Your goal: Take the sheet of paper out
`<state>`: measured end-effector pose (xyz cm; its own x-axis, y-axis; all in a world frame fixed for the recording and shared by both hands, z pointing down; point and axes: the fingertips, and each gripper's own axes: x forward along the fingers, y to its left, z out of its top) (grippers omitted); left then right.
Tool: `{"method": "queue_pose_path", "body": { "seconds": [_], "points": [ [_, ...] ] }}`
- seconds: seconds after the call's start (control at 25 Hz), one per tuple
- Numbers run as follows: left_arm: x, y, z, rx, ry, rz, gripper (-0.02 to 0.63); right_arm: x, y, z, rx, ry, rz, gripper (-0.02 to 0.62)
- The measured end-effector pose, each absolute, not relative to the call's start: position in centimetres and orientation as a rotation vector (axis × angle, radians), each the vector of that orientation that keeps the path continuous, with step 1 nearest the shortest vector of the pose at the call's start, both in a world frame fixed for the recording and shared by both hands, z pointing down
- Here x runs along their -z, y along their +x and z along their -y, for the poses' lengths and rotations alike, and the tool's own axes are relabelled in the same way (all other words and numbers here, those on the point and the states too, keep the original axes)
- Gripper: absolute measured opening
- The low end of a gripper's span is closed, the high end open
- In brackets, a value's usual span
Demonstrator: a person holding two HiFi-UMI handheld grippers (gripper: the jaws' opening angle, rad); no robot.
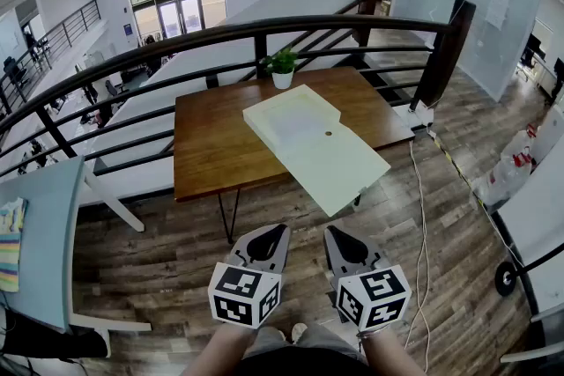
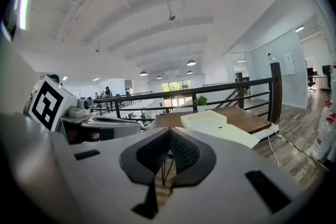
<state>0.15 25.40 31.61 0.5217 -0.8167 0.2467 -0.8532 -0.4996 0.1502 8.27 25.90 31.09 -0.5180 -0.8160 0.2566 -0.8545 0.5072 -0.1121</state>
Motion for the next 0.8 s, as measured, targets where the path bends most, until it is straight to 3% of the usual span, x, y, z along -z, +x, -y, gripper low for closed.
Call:
{"method": "queue_pose_path", "body": {
  "seconds": [0.8],
  "points": [
    [-33.2, -0.8, -23.3, -0.177, 2.407, 1.484, 0.018, -31.7, 9.7, -23.9, -0.332, 1.426, 2.608, 0.026]
  ]
}}
